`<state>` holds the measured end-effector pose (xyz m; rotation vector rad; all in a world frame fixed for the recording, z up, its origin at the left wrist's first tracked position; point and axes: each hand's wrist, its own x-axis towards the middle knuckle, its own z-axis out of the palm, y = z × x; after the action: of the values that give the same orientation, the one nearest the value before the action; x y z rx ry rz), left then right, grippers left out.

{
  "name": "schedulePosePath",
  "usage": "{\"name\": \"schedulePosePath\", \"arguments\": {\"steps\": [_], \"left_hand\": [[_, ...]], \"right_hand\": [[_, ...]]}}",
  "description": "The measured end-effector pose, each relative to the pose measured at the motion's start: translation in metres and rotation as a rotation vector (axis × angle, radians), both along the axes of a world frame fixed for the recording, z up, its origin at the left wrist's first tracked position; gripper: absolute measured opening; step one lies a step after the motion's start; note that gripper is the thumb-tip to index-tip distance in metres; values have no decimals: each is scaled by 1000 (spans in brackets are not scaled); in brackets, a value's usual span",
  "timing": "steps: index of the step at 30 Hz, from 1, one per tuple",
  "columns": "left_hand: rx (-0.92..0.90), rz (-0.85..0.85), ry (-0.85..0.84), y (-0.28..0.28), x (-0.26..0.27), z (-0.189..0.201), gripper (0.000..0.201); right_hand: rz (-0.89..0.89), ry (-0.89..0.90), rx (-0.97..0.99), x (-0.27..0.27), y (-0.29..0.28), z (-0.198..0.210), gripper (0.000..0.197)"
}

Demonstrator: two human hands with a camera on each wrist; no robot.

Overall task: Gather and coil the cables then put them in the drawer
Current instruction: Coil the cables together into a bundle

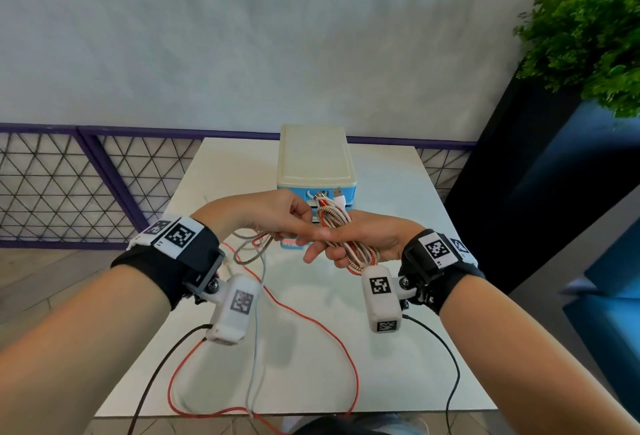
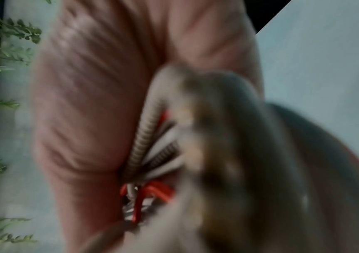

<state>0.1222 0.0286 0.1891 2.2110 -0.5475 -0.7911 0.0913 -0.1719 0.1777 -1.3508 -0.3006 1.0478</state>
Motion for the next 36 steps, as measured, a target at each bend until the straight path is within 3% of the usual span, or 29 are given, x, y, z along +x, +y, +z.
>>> {"name": "schedulePosePath", "arguments": {"steps": [4, 8, 10, 13, 16, 19, 22, 26, 29, 32, 34, 36], "left_hand": [[-91, -34, -92, 6, 1, -7, 26], [-77, -3, -76, 14, 4, -13, 26], [-47, 43, 15, 13, 2, -12, 36], [-178, 138, 259, 8, -3, -12, 48], [-264, 143, 443, 10, -7, -15, 44], [-282, 128, 509, 18, -12, -22, 33], [-126, 103, 274, 23, -11, -33, 28], [317, 22, -137, 48, -9, -51, 19], [697, -9, -206, 80, -6, -63, 22], [924, 26, -239, 96, -1, -70, 38], [916, 104, -278, 95, 6, -65, 37], [781, 325, -261, 88, 15, -48, 32]], "right_hand": [[-36, -63, -44, -2, -5, -3, 19], [-196, -296, -256, 1, -4, -13, 17], [-313, -378, -322, 2, 0, -15, 17], [-415, -485, -371, 5, 7, -16, 19], [-541, -521, -378, 11, 8, -21, 20], [-687, -481, -391, 19, -1, -28, 21], [-735, -421, -391, 23, -11, -31, 19], [-907, -317, -313, 31, -25, -30, 11], [-1048, -291, -291, 35, -41, -27, 19], [-1006, -263, -284, 34, -44, -26, 17], [-904, -274, -324, 30, -36, -27, 12], [-822, -326, -400, 26, -29, -29, 12]]}}
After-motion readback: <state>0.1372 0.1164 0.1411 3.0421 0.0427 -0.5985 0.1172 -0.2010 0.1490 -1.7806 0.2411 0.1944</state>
